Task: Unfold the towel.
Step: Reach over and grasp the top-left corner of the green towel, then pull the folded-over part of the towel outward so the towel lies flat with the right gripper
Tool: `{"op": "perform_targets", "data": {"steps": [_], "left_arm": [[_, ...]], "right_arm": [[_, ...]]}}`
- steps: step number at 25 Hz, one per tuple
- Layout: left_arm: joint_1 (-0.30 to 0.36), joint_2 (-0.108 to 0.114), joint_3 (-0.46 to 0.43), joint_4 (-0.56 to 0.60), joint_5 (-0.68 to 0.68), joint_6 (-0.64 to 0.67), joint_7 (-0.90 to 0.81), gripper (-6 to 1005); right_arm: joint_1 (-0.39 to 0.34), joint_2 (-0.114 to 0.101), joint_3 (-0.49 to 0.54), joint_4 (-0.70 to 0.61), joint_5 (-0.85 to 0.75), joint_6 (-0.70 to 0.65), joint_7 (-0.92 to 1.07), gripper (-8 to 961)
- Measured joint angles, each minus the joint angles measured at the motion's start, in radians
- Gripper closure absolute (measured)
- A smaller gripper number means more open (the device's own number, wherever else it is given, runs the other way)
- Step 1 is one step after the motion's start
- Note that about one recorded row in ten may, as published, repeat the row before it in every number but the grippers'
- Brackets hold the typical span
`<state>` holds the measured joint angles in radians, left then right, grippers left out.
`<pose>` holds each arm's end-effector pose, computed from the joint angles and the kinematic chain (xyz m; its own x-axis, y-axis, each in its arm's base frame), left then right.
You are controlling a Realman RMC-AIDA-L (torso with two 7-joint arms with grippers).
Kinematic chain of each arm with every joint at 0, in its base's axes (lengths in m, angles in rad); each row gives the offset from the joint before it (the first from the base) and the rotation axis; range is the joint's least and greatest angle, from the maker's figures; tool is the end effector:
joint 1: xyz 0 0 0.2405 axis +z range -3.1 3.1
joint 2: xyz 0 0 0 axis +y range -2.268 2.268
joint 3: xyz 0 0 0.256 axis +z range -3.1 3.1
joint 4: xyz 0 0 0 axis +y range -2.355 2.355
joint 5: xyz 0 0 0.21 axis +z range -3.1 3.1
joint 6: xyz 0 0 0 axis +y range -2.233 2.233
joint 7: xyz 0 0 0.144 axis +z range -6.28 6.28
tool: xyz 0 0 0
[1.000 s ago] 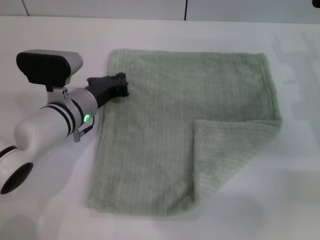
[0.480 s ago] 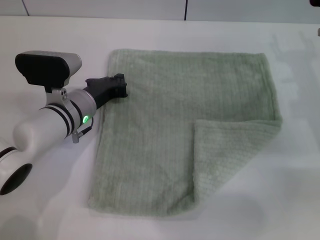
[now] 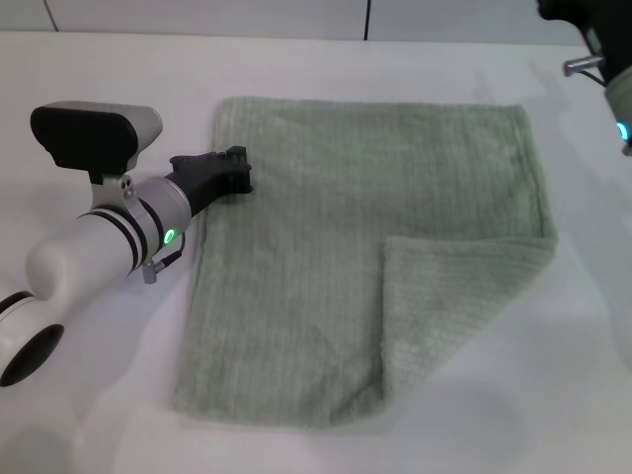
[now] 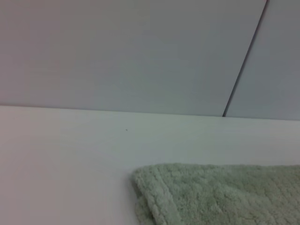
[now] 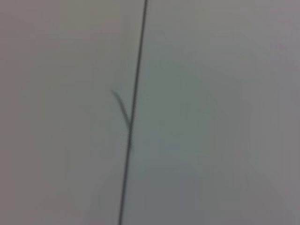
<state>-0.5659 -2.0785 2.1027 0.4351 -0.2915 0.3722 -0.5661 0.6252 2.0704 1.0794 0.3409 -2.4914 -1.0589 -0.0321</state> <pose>-0.2770 0.3795 -0.0985 0.6083 0.4804 0.6317 0.7922 -0.3189 -0.5203 0.2202 0.4075 -0.0118 0.7298 0.2667 -0.6295 -0.5727 -0.2645 -0.7759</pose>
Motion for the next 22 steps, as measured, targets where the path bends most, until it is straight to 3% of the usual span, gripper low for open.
{"op": "perform_targets", "data": {"steps": [3,5,6,10,13,15,16,20,22], "left_arm": [[0.001,0.0,0.0,0.0,0.0,0.0,0.0,1001],[0.004,0.0,0.0,0.0,0.0,0.0,0.0,1001],[0.004,0.0,0.0,0.0,0.0,0.0,0.0,1001],[0.009,0.0,0.0,0.004,0.0,0.001,0.0,1001],[0.009,0.0,0.0,0.004,0.0,0.001,0.0,1001],[0.009,0.0,0.0,0.005,0.0,0.001,0.0,1001],[0.009,0.0,0.0,0.005,0.0,0.001,0.0,1001],[0.007,0.0,0.0,0.005,0.0,0.004,0.0,1001],[0.007,0.0,0.0,0.005,0.0,0.004,0.0,1001]], "right_arm": [[-0.009,-0.006,0.005,0.046,-0.021,0.043,0.0,204],[-0.035,-0.027,0.009,0.153,-0.057,0.132,0.008,204],[-0.035,-0.027,0.009,0.153,-0.057,0.132,0.008,204],[-0.094,-0.066,0.02,0.366,-0.115,0.321,0.008,204],[-0.118,-0.076,0.05,0.468,-0.166,0.441,0.011,204],[-0.142,-0.075,0.111,0.609,-0.239,0.642,0.011,204],[-0.142,-0.075,0.111,0.609,-0.239,0.642,0.011,204],[-0.152,-0.062,0.183,0.801,-0.298,0.946,0.007,204],[-0.151,-0.062,0.192,0.837,-0.299,0.998,0.006,204]]}}
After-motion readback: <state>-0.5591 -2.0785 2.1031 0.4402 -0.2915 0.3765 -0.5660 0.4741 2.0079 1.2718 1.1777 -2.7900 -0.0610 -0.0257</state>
